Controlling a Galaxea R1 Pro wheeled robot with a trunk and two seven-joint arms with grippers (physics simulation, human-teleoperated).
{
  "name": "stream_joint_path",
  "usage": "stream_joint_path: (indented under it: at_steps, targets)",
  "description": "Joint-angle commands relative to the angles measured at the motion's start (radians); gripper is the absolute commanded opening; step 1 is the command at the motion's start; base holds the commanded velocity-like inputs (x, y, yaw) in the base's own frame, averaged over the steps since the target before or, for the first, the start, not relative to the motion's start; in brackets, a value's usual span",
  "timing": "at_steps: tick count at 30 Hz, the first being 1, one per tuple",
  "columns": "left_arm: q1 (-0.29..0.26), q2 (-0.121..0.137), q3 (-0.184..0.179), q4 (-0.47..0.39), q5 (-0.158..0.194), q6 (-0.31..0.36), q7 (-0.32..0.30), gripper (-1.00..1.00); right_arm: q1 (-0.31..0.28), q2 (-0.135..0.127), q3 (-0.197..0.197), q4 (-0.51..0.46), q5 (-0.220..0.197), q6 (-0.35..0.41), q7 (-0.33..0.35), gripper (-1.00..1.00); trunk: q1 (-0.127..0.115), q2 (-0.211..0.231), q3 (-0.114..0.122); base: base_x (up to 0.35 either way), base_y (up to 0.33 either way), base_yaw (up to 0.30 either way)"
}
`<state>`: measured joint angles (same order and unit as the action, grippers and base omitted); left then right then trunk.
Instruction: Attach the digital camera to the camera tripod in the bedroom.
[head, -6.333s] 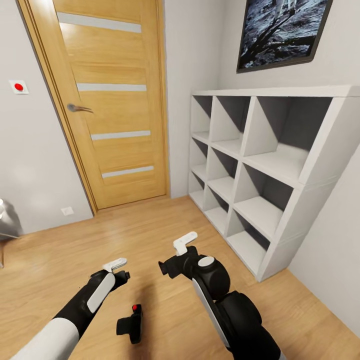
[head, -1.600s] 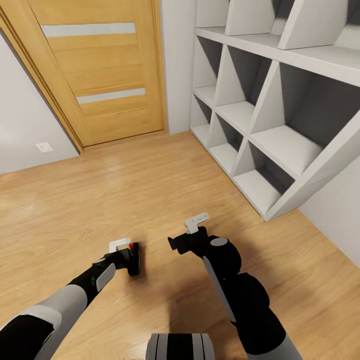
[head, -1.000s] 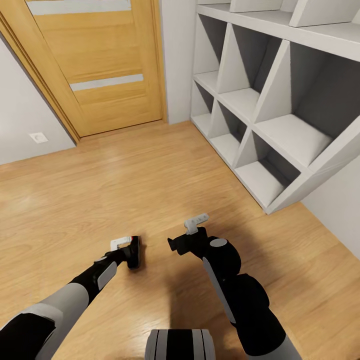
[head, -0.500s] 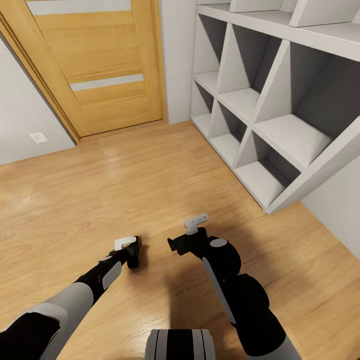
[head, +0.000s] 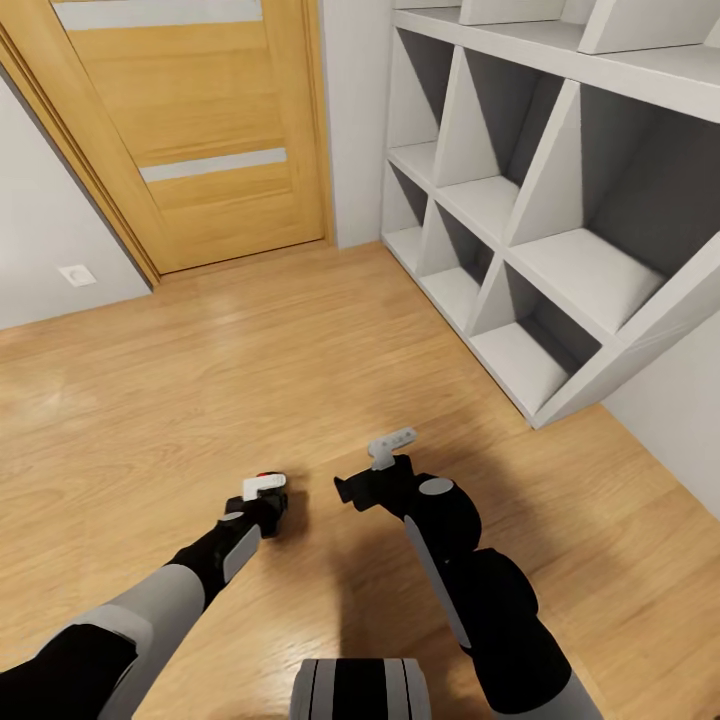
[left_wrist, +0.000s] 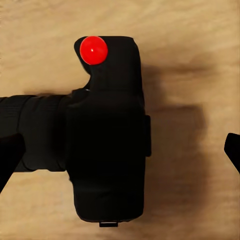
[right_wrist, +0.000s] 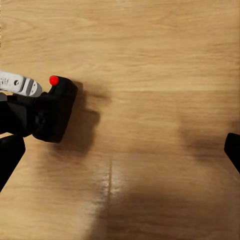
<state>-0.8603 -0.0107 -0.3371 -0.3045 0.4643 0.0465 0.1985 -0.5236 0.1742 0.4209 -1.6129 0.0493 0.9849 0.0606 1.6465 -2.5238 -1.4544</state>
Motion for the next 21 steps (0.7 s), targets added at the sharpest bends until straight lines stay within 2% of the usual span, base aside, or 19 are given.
stream_joint_path:
  at_steps: [1, 10, 21]
  targets:
    - [0.0, -0.002, -0.008, -0.002, 0.003, 0.005, 0.012, 1.0, 0.0, 0.0, 0.001, -0.001, 0.006, 0.005, 0.006, 1.0, 0.0, 0.0, -0.001, 0.0, 0.0, 0.0]
    - [0.0, -0.008, -0.007, -0.002, -0.006, 0.007, 0.025, 1.0, 0.0, 0.0, 0.007, -0.001, 0.006, 0.005, 0.006, 1.0, 0.0, 0.0, -0.001, 0.0, 0.0, 0.0]
    - [-0.001, -0.009, -0.007, -0.002, -0.01, 0.009, 0.028, 1.0, 0.001, 0.0, 0.008, -0.001, 0.006, 0.005, 0.007, 1.0, 0.005, -0.003, -0.043, 0.0, 0.0, 0.0]
